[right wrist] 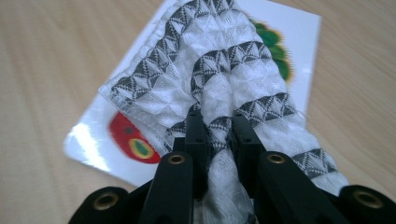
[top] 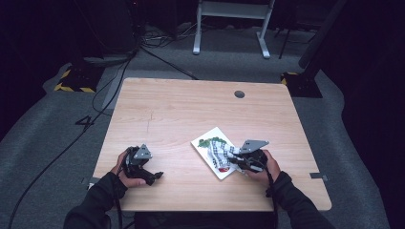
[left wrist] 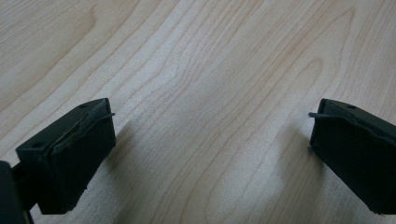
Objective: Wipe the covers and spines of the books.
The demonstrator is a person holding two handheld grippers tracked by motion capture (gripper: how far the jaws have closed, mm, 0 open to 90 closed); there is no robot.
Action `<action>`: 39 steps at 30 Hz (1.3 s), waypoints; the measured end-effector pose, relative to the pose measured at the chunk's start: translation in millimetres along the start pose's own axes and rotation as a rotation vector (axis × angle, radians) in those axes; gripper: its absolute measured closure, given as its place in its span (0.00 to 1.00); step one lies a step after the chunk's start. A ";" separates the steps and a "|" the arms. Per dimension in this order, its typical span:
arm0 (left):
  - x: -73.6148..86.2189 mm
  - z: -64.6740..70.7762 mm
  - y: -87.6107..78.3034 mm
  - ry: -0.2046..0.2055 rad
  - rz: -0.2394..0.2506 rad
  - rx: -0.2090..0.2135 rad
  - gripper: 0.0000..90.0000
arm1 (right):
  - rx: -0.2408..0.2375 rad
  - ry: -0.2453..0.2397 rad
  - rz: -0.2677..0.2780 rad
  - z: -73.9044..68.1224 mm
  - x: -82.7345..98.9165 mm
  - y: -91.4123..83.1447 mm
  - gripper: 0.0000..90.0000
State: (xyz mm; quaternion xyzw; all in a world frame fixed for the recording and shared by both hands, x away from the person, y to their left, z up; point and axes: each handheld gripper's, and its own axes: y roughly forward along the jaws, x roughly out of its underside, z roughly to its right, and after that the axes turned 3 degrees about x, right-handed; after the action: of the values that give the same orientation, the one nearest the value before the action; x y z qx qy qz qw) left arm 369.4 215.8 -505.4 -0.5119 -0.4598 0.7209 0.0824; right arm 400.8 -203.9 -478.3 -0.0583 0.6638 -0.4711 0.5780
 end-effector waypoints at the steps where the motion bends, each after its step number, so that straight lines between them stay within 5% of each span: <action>1: 0.0 0.0 -0.1 0.000 -0.001 -0.001 0.01 | 0.007 0.018 -0.002 5.2 -0.7 1.3 0.90; 7: 0.0 0.0 0.0 0.000 0.000 0.000 0.01 | 0.045 0.010 -0.034 16.4 -19.4 17.1 0.90; 18: -0.3 -0.2 0.3 0.002 0.000 0.003 0.00 | 0.030 0.066 -0.026 24.0 -55.4 55.8 0.89; 27: -0.4 -0.2 0.4 0.003 0.000 0.004 0.01 | 0.022 0.001 -0.017 -0.5 -83.0 80.1 0.89; 34: -0.4 -0.2 0.4 0.003 0.001 0.004 0.01 | -0.048 -0.068 -0.022 -22.2 -82.8 74.8 0.89; 39: -0.3 0.1 0.4 0.002 0.001 0.002 0.01 | -0.127 -0.083 -0.020 -36.4 -47.6 39.6 0.89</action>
State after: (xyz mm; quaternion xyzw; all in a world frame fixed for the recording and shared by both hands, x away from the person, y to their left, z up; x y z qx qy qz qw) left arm 369.6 215.4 -505.5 -0.5128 -0.4587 0.7209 0.0830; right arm 404.8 -132.2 -475.9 -0.1208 0.6674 -0.4307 0.5954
